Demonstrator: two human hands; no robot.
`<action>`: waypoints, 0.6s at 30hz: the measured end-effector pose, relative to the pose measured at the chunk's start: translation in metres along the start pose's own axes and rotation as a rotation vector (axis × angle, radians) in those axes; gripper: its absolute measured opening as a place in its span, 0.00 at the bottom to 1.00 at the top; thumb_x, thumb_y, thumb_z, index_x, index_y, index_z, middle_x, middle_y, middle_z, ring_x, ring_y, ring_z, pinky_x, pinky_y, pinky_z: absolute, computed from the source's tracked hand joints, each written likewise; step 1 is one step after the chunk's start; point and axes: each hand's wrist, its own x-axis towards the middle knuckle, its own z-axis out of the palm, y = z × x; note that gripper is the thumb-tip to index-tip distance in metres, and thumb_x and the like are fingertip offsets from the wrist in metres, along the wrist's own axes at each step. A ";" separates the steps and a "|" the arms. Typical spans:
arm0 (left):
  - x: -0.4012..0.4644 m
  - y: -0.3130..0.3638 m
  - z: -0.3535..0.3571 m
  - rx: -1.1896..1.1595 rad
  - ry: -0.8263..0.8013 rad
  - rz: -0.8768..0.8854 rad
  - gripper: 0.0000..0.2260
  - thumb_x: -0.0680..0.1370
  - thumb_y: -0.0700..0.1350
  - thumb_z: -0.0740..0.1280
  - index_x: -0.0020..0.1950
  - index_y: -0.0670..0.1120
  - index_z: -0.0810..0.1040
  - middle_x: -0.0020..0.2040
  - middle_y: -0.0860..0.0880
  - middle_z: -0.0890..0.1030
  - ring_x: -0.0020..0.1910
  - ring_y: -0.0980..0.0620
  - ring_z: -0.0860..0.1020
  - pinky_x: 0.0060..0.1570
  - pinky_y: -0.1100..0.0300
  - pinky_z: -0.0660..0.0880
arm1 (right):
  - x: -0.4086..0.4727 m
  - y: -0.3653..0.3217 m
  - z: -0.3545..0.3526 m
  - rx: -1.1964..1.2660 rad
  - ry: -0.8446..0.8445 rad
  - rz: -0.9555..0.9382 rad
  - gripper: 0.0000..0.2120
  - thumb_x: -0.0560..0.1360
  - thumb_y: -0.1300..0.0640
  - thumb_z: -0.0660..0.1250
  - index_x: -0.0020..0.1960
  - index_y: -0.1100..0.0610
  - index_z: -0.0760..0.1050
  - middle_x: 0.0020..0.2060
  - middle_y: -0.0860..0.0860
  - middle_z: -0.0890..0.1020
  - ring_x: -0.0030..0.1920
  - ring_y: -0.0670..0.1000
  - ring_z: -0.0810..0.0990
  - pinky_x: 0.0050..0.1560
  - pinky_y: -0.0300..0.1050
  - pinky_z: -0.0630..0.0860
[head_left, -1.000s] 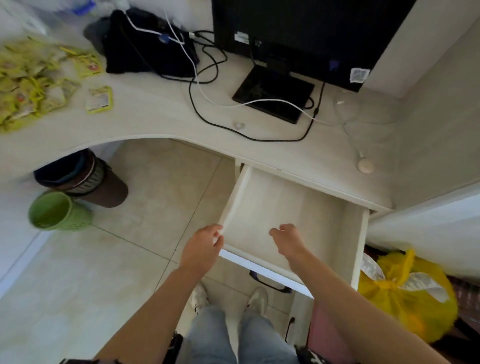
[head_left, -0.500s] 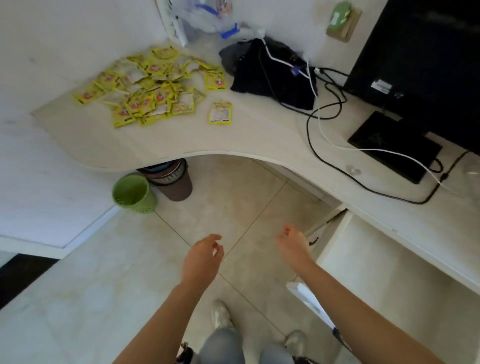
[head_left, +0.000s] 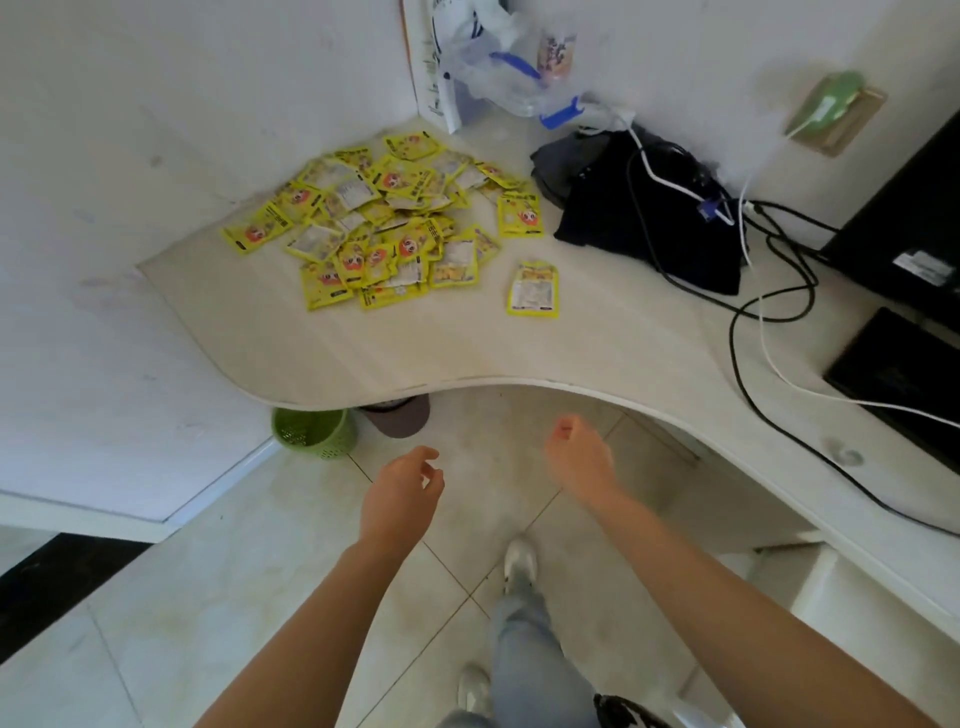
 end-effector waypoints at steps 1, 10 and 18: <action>0.015 0.002 -0.003 0.006 0.003 0.002 0.12 0.78 0.47 0.63 0.62 0.50 0.76 0.46 0.54 0.79 0.48 0.54 0.77 0.45 0.60 0.72 | 0.012 -0.009 -0.001 0.005 0.006 -0.005 0.14 0.77 0.60 0.58 0.60 0.61 0.74 0.54 0.59 0.80 0.54 0.59 0.78 0.51 0.47 0.73; 0.164 0.043 -0.026 0.087 -0.017 -0.016 0.12 0.78 0.48 0.63 0.61 0.50 0.77 0.50 0.54 0.81 0.52 0.52 0.78 0.50 0.56 0.75 | 0.142 -0.077 -0.021 0.110 -0.021 0.003 0.19 0.75 0.59 0.62 0.65 0.59 0.70 0.59 0.55 0.77 0.58 0.55 0.76 0.58 0.47 0.74; 0.277 0.079 -0.035 0.352 -0.130 0.160 0.16 0.78 0.43 0.61 0.66 0.50 0.73 0.62 0.51 0.76 0.62 0.49 0.73 0.52 0.53 0.75 | 0.233 -0.110 -0.034 0.041 -0.038 0.090 0.19 0.75 0.57 0.63 0.64 0.59 0.69 0.59 0.57 0.77 0.55 0.57 0.78 0.51 0.48 0.76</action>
